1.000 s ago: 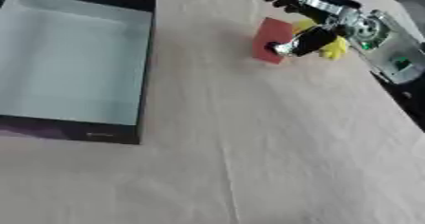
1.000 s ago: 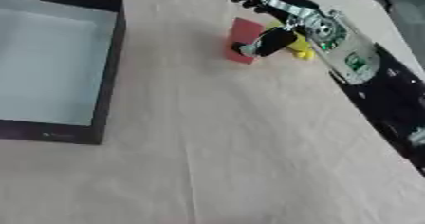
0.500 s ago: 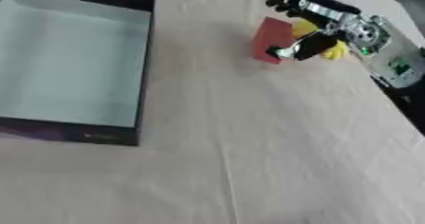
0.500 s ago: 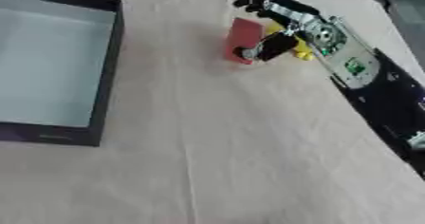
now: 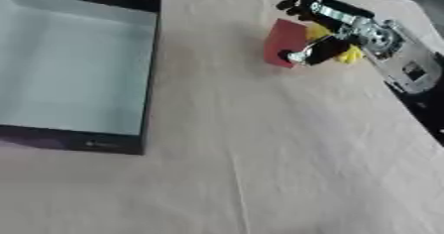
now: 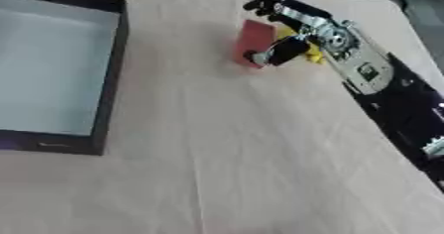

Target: Pick up objects on the table and place them in the box.

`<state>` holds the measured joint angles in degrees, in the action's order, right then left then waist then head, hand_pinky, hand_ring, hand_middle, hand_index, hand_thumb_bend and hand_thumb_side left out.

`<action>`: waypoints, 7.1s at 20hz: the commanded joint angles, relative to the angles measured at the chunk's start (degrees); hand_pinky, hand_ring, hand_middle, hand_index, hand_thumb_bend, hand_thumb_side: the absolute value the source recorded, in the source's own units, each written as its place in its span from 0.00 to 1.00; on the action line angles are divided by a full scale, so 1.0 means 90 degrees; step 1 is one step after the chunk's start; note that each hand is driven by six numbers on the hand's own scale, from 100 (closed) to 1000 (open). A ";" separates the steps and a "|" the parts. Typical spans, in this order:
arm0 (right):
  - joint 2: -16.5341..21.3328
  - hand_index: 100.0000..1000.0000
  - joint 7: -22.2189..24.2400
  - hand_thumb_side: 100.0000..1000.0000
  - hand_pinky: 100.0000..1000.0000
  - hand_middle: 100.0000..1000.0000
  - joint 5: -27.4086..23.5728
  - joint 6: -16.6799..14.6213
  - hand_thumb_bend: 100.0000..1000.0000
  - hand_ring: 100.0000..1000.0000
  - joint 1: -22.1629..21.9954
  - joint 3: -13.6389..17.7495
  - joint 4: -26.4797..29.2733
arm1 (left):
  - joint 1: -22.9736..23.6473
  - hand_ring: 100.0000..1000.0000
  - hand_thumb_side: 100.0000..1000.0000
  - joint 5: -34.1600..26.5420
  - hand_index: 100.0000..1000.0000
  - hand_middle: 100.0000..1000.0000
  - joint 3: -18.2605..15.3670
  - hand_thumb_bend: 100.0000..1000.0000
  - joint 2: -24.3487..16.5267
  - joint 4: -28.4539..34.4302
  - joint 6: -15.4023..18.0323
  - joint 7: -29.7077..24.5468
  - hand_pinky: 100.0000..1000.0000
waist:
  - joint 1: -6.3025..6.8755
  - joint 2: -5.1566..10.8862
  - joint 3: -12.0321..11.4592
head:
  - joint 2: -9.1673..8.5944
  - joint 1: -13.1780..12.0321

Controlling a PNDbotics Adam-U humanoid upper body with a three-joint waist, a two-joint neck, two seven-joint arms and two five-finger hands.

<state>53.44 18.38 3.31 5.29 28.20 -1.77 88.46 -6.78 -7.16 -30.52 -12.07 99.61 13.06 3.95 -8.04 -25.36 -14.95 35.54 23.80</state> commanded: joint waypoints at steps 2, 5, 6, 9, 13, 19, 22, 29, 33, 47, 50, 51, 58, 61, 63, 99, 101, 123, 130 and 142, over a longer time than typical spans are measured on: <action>0.0279 0.95 0.0063 0.00 1.00 1.00 -0.0027 -0.0022 0.30 1.00 0.0057 0.0091 0.0037 | -0.0011 0.41 0.61 0.0040 0.67 0.71 -0.0008 0.02 -0.0071 0.0009 0.0033 -0.0015 0.73 | 0.0016 0.0071 0.0000 | -0.0093 0.0045; 0.0215 0.95 0.0232 0.00 1.00 1.00 0.0019 -0.0028 0.30 1.00 0.0076 0.0043 -0.0017 | -0.0010 0.41 0.61 0.0043 0.67 0.71 -0.0029 0.02 -0.0059 0.0000 0.0049 0.0005 0.73 | 0.0017 0.0037 -0.0014 | -0.0114 0.0062; 0.0199 0.95 0.0282 0.00 1.00 1.00 0.0034 -0.0037 0.29 1.00 0.0084 0.0038 -0.0040 | -0.0007 0.41 0.61 0.0044 0.67 0.71 -0.0034 0.02 -0.0057 -0.0005 0.0056 0.0013 0.73 | 0.0016 0.0029 -0.0016 | -0.0117 0.0066; 0.0170 0.95 0.0344 0.00 1.00 1.00 0.0062 -0.0063 0.29 1.00 0.0099 0.0047 -0.0104 | -0.0006 0.41 0.61 0.0046 0.67 0.71 -0.0027 0.02 -0.0056 -0.0024 0.0065 0.0010 0.73 | 0.0012 0.0016 -0.0018 | -0.0128 0.0071; 0.0136 0.94 0.0344 0.00 1.00 1.00 0.0074 -0.0057 0.31 1.00 0.0091 0.0058 -0.0172 | -0.0016 0.41 0.61 0.0054 0.66 0.71 -0.0021 0.01 -0.0051 -0.0020 0.0060 -0.0005 0.73 | 0.0003 0.0003 -0.0006 | -0.0128 0.0066; 0.0095 0.90 0.0234 0.00 1.00 1.00 -0.0008 0.0094 0.27 1.00 0.0128 0.0057 -0.0221 | -0.0014 0.41 0.61 0.0068 0.66 0.71 -0.0006 0.01 -0.0042 -0.0030 0.0068 -0.0024 0.73 | 0.0000 -0.0024 -0.0020 | -0.0139 0.0090; 0.0083 0.85 0.0167 0.00 1.00 1.00 -0.0020 0.0184 0.26 1.00 0.0172 0.0037 -0.0224 | -0.0019 0.41 0.61 0.0073 0.66 0.71 -0.0002 0.01 -0.0041 -0.0030 0.0072 -0.0032 0.73 | -0.0002 -0.0031 -0.0023 | -0.0135 0.0096; 0.0029 0.86 0.0316 0.00 1.00 1.00 0.0228 0.0170 0.31 1.00 0.0198 -0.0035 -0.0358 | -0.0030 0.41 0.61 0.0087 0.66 0.71 -0.0016 0.01 -0.0028 -0.0023 0.0093 -0.0014 0.73 | -0.0012 -0.0051 -0.0050 | -0.0140 0.0117; -0.0028 0.85 0.0406 0.00 0.98 1.00 0.0347 0.0136 0.33 0.95 0.0190 -0.0036 -0.0485 | -0.0024 0.41 0.62 0.0083 0.65 0.71 -0.0006 0.00 -0.0026 -0.0030 0.0087 -0.0024 0.73 | -0.0020 -0.0059 -0.0019 | -0.0134 0.0106; 0.0121 0.61 -0.0256 0.00 0.84 0.81 -0.0312 0.0375 0.00 0.73 0.0127 0.0093 0.0044 | -0.0016 0.41 0.62 0.0116 0.65 0.71 0.0005 0.00 -0.0049 -0.0036 0.0049 -0.0038 0.74 | -0.0008 0.0016 0.0053 | -0.0056 0.0051; 0.0224 0.58 -0.0420 0.00 0.83 0.79 -0.0467 0.0290 0.00 0.71 0.0099 0.0136 0.0341 | -0.0017 0.41 0.62 0.0111 0.65 0.71 0.0002 0.00 -0.0073 -0.0009 0.0016 -0.0038 0.74 | -0.0019 0.0092 0.0075 | -0.0001 0.0034; 0.0254 0.57 -0.0475 0.00 0.83 0.79 -0.0520 0.0266 0.00 0.70 0.0096 0.0143 0.0448 | -0.0020 0.41 0.62 0.0108 0.65 0.71 0.0001 0.00 -0.0081 0.0003 0.0002 -0.0037 0.74 | -0.0023 0.0118 0.0081 | 0.0021 0.0028; 0.0356 0.56 -0.0594 0.00 0.83 0.79 -0.0910 0.0243 0.00 0.70 0.0308 0.0012 0.1052 | -0.0061 0.41 0.62 0.0095 0.66 0.71 0.0026 0.00 -0.0153 0.0093 -0.0134 -0.0068 0.74 | -0.0083 0.0365 -0.0018 | 0.0248 -0.0012; 0.0324 0.56 -0.0562 0.00 0.82 0.79 -0.0995 0.0241 0.00 0.70 0.0500 -0.0098 0.1253 | -0.0108 0.41 0.62 0.0094 0.66 0.71 0.0065 0.00 -0.0186 0.0138 -0.0192 -0.0105 0.74 | -0.0131 0.0460 -0.0136 | 0.0330 0.0025; 0.0266 0.56 -0.0529 0.00 0.83 0.79 -0.1046 0.0274 0.00 0.70 0.0630 -0.0185 0.1349 | -0.0134 0.41 0.62 0.0096 0.66 0.71 0.0098 0.00 -0.0208 0.0144 -0.0219 -0.0139 0.74 | -0.0153 0.0502 -0.0233 | 0.0363 0.0092; 0.0325 0.54 -0.0967 0.00 0.79 0.76 -0.1729 0.0354 0.00 0.67 0.1352 -0.0543 0.2891 | -0.0646 0.40 0.65 0.0047 0.65 0.70 0.0741 0.00 -0.0245 -0.0484 -0.0668 -0.0909 0.74 | -0.0318 0.1168 -0.1507 | 0.0953 0.1407; 0.0345 0.54 -0.1043 0.00 0.79 0.76 -0.1827 0.0336 0.00 0.67 0.1359 -0.0529 0.2900 | -0.0659 0.40 0.65 0.0055 0.65 0.70 0.0757 0.00 -0.0225 -0.0507 -0.0705 -0.0935 0.74 | -0.0339 0.1195 -0.1591 | 0.0953 0.1485; 0.0201 0.53 -0.1177 0.00 0.80 0.76 -0.2195 0.0453 0.00 0.67 0.1571 -0.0664 0.2311 | -0.0980 0.40 0.64 0.0060 0.66 0.71 0.0986 0.00 -0.0075 -0.0502 -0.0634 -0.1208 0.74 | -0.0407 0.1101 -0.2429 | 0.0954 0.2366; 0.0354 0.53 -0.1331 0.00 0.81 0.77 -0.2299 0.0494 0.00 0.68 0.1355 -0.0588 0.2223 | -0.0425 0.43 0.55 -0.0887 0.69 0.72 0.0048 0.01 -0.1013 -0.0066 -0.0222 0.0386 0.75 | -0.0238 0.1084 -0.2659 | 0.0954 0.2684; 0.0265 0.53 -0.1099 0.00 0.82 0.77 -0.2009 0.0578 0.00 0.68 0.1175 -0.0734 0.1773 | 0.0363 0.54 0.39 -0.1135 0.76 0.75 -0.0619 0.14 -0.2761 0.0452 0.1591 0.2630 0.76 | -0.0179 0.1044 -0.2946 | 0.0811 0.3065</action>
<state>54.66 8.06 -15.40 10.56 38.23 -8.72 104.68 -3.56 -17.57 -34.97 -33.59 102.58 26.28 26.17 -10.35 -16.61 -41.42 43.59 50.92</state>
